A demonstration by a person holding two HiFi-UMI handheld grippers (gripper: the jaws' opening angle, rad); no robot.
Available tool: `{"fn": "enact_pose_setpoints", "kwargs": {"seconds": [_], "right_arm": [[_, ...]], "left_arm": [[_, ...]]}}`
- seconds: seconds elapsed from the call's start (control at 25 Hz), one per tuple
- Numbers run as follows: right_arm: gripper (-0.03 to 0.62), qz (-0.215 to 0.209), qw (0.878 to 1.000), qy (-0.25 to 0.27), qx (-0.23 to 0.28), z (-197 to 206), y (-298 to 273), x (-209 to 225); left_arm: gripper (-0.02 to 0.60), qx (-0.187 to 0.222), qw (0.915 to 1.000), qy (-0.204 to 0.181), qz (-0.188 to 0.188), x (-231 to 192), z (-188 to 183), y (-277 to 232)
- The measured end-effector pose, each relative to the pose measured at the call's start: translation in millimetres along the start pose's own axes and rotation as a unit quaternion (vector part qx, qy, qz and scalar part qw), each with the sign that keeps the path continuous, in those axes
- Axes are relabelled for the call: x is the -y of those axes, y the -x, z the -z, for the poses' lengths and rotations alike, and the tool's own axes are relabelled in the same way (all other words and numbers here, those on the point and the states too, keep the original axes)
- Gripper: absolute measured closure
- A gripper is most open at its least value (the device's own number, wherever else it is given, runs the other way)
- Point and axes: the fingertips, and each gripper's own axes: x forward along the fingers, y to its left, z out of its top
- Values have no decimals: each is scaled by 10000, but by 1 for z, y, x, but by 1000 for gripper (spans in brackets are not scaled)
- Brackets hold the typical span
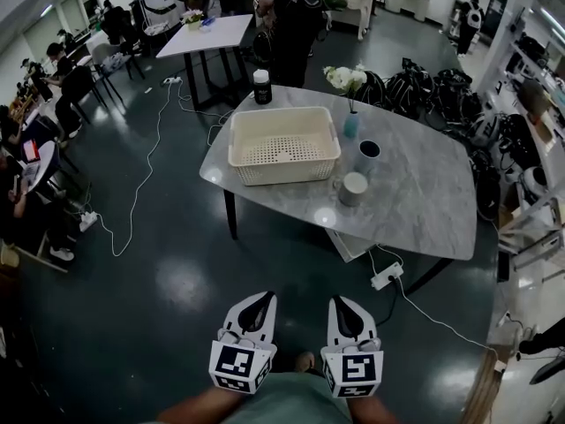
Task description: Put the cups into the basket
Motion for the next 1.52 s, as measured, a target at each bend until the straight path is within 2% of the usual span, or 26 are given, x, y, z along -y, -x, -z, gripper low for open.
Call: {"fn": "enact_pose_setpoints", "kwargs": {"seconds": [0.32, 0.84, 1.12, 1.52], "right_arm": [[580, 180, 9998, 65, -2, -25, -34, 6], [580, 486, 9984, 218, 167, -67, -92, -23], [580, 668, 9974, 205, 165, -74, -116, -40], [580, 671, 9972, 335, 68, -83, -141, -61]], "left_arm": [[575, 30, 9999, 2, 133, -26, -25, -30], [575, 94, 9993, -67, 359, -96, -53, -52], [575, 102, 9984, -80, 547, -127, -57, -59], [575, 145, 9984, 110, 543, -160, -60, -61]]}}
